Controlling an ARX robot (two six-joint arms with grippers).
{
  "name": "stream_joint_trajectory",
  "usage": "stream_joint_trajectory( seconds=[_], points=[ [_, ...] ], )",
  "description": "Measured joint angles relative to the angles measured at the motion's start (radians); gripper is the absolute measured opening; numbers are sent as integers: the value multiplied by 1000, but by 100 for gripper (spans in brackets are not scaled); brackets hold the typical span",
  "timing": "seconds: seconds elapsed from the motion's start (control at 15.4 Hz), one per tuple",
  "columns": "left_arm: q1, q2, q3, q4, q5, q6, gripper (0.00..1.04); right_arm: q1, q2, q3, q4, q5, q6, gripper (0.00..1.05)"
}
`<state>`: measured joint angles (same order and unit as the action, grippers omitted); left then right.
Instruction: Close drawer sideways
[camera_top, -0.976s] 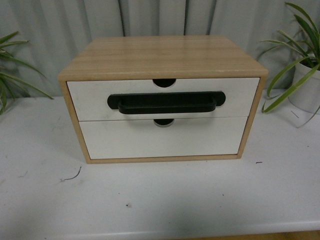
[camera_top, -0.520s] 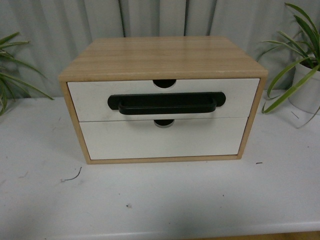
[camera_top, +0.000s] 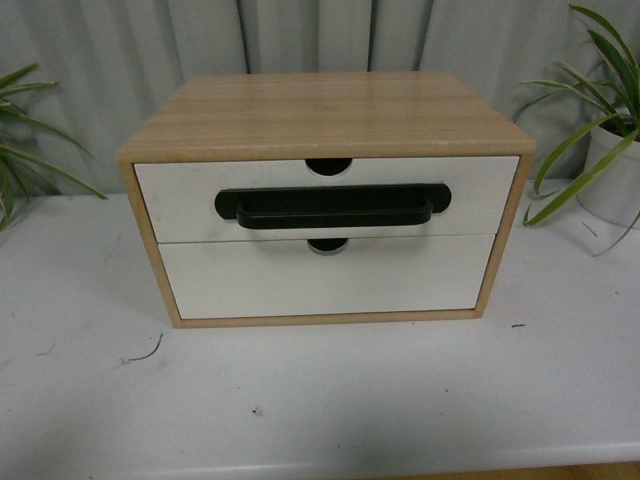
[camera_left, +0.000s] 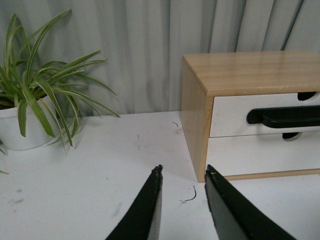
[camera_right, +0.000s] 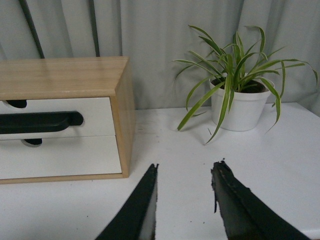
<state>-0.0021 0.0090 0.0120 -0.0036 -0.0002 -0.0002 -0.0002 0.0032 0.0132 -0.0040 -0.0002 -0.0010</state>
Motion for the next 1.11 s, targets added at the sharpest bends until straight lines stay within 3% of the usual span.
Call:
stream_joint_trajectory(
  seconds=[0.33, 0.39, 1.11],
  points=[
    [0, 0, 0, 0, 0, 0, 87, 0, 0, 0, 0, 0, 0, 93],
    [0, 0, 0, 0, 0, 0, 99, 0, 0, 0, 0, 0, 0, 100],
    [0, 0, 0, 0, 0, 0, 98, 0, 0, 0, 0, 0, 0, 98]
  ],
)
